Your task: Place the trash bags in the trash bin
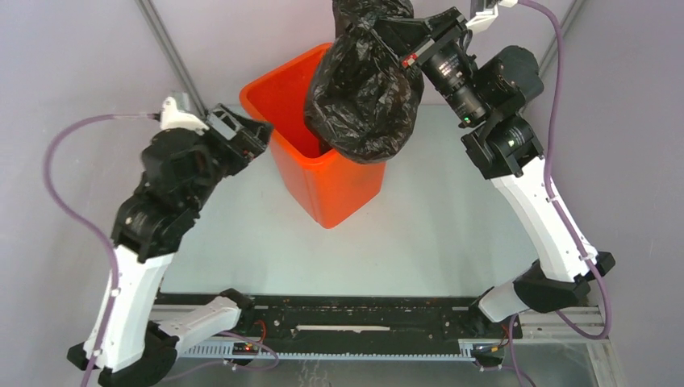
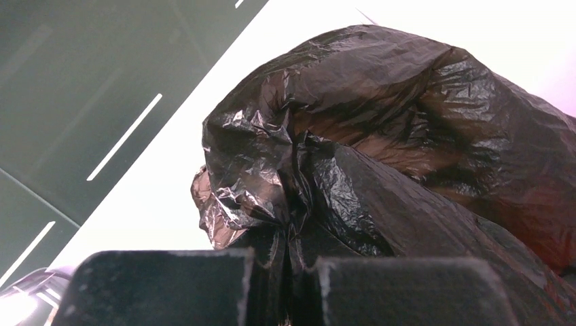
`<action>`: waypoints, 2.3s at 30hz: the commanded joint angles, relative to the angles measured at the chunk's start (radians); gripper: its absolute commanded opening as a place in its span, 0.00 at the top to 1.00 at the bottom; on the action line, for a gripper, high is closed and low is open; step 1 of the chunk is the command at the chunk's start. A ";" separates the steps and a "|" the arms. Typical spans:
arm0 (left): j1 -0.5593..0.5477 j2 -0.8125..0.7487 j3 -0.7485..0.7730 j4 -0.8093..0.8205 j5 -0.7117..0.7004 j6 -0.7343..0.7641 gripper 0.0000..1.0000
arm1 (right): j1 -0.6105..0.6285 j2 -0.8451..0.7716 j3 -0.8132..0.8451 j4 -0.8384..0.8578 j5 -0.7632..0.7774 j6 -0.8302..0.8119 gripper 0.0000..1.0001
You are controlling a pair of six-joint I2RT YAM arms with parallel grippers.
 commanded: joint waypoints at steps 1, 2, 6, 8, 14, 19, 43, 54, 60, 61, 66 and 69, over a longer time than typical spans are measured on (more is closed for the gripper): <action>0.061 0.005 -0.164 0.144 0.189 -0.355 0.08 | 0.003 -0.086 -0.083 0.081 0.019 0.022 1.00; 0.071 0.006 -0.199 0.174 0.210 -0.428 0.08 | 0.003 -0.096 -0.095 0.081 0.023 0.022 1.00; 0.092 0.005 -0.326 0.320 0.258 -0.536 0.28 | 0.003 -0.123 -0.128 0.076 0.033 0.017 1.00; 0.093 0.020 -0.347 0.360 0.274 -0.526 0.40 | 0.003 -0.134 -0.138 0.075 0.035 0.017 1.00; 0.093 0.056 -0.390 0.397 0.376 -0.492 0.73 | 0.001 -0.164 -0.177 0.075 0.027 0.010 1.00; 0.079 0.093 -0.393 0.429 0.619 -0.490 0.88 | -0.010 -0.189 -0.202 0.073 0.022 0.013 1.00; -0.096 0.088 -0.352 0.433 0.712 -0.617 1.00 | -0.098 -0.070 0.040 0.028 -0.048 -0.007 1.00; -0.039 0.057 -0.441 0.430 0.710 -0.590 0.96 | -0.101 -0.108 -0.248 0.123 -0.075 0.053 1.00; -0.024 0.068 -0.422 0.392 0.712 -0.480 1.00 | -0.104 -0.094 -0.287 0.099 -0.103 0.048 1.00; -0.022 0.077 -0.411 0.392 0.735 -0.465 1.00 | -0.105 -0.090 -0.279 0.096 -0.108 0.048 1.00; -0.017 0.123 -0.345 0.425 0.922 -0.472 1.00 | -0.121 -0.079 -0.213 0.048 -0.123 0.034 1.00; -0.012 0.114 -0.320 0.412 0.961 -0.446 1.00 | -0.126 -0.093 -0.202 0.039 -0.126 0.028 1.00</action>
